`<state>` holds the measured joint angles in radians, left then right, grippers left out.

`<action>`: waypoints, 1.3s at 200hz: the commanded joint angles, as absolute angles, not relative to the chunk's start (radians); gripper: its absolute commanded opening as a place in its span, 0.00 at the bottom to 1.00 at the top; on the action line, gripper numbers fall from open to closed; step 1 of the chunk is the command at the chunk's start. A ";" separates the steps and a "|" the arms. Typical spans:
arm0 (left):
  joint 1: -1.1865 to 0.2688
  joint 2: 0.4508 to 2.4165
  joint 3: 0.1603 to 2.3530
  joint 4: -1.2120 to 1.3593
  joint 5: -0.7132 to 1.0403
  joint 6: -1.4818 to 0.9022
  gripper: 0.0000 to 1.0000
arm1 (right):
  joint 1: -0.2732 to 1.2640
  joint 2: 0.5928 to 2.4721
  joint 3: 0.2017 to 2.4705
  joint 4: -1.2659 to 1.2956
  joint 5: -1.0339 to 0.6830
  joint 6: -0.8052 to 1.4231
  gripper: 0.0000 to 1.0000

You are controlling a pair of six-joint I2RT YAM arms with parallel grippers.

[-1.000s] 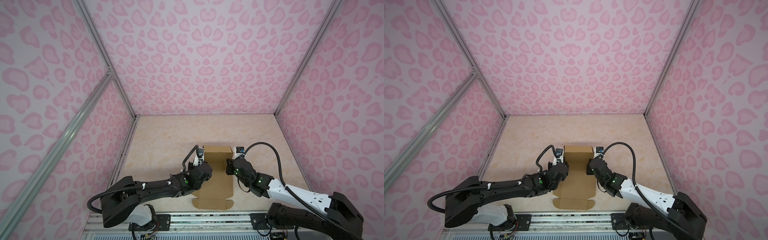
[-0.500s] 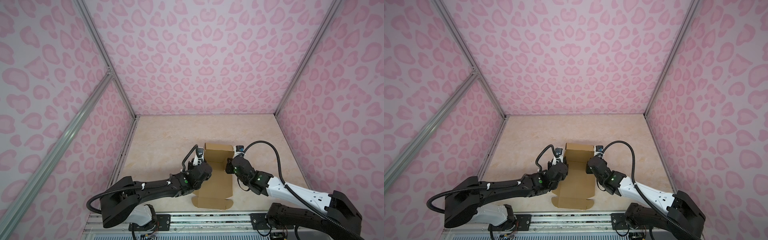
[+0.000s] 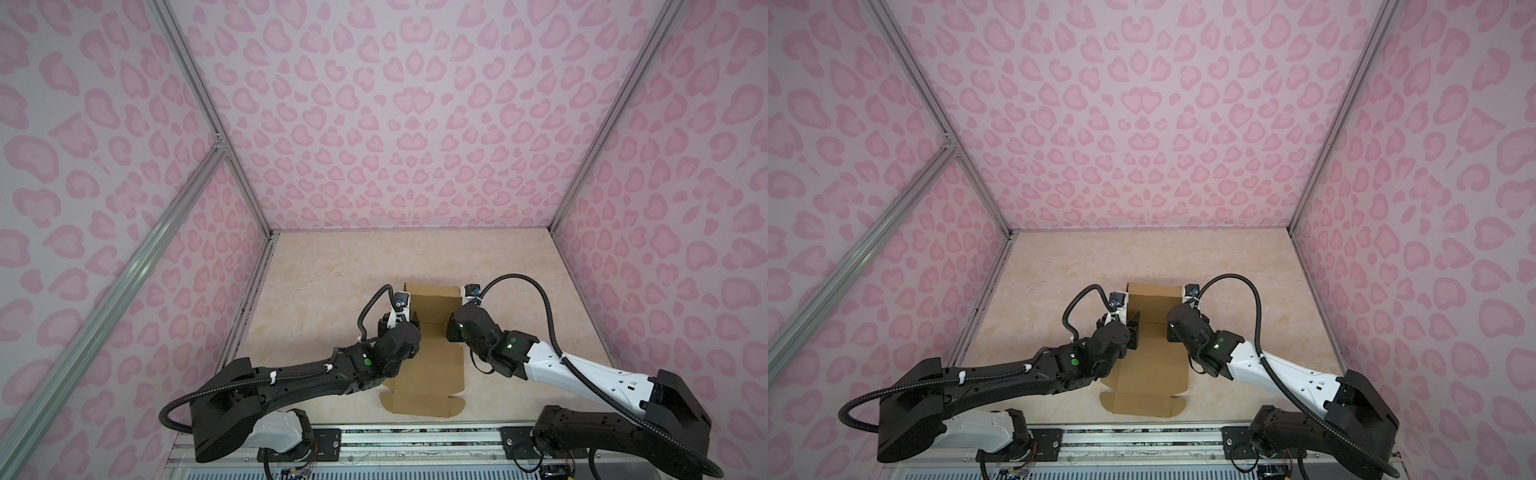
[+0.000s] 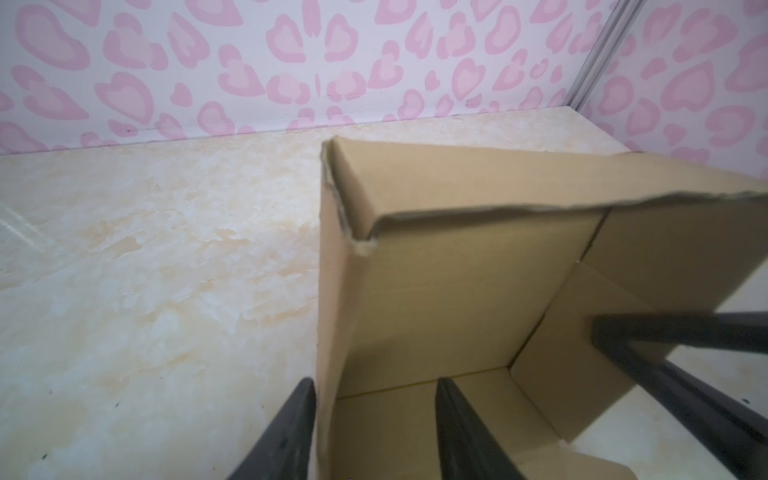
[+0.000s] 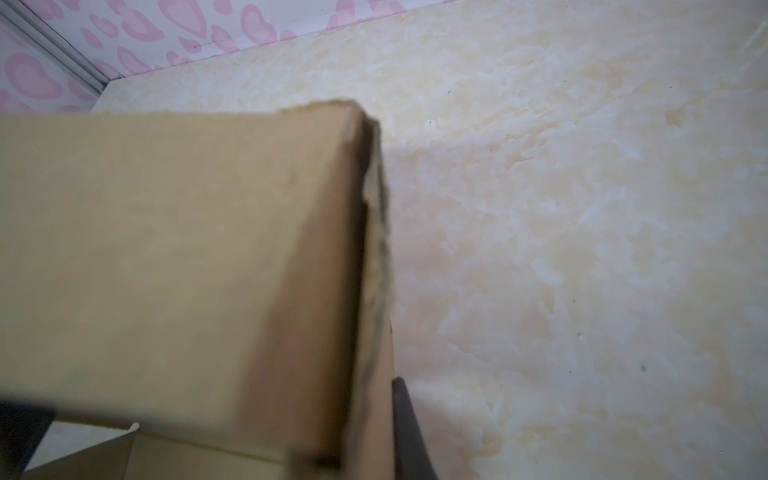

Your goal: Fold the paper box

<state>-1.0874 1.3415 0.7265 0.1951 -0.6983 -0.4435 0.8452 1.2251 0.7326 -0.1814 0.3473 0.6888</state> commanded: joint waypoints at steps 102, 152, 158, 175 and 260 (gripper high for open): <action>-0.989 1.079 0.727 0.126 -0.595 -0.401 0.75 | 0.788 1.315 0.892 -0.408 0.140 0.616 0.03; -0.904 0.990 0.709 0.051 -0.570 -0.380 0.78 | 0.726 1.374 0.987 -0.570 -0.005 0.526 0.02; -0.891 0.979 0.704 0.042 -0.568 -0.384 0.78 | 0.718 1.385 1.000 -0.598 -0.025 0.512 0.02; -0.861 0.956 0.692 0.022 -0.548 -0.407 0.79 | 0.709 1.416 1.033 -0.663 -0.058 0.485 0.01; -0.798 0.955 0.672 -0.009 -0.468 -0.483 0.80 | 0.707 1.546 1.151 -0.851 -0.103 0.389 0.08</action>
<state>-0.8040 0.9527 0.6765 -0.0055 -0.4942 -0.4587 0.7071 1.5238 1.1213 -0.7822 -0.0967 0.4290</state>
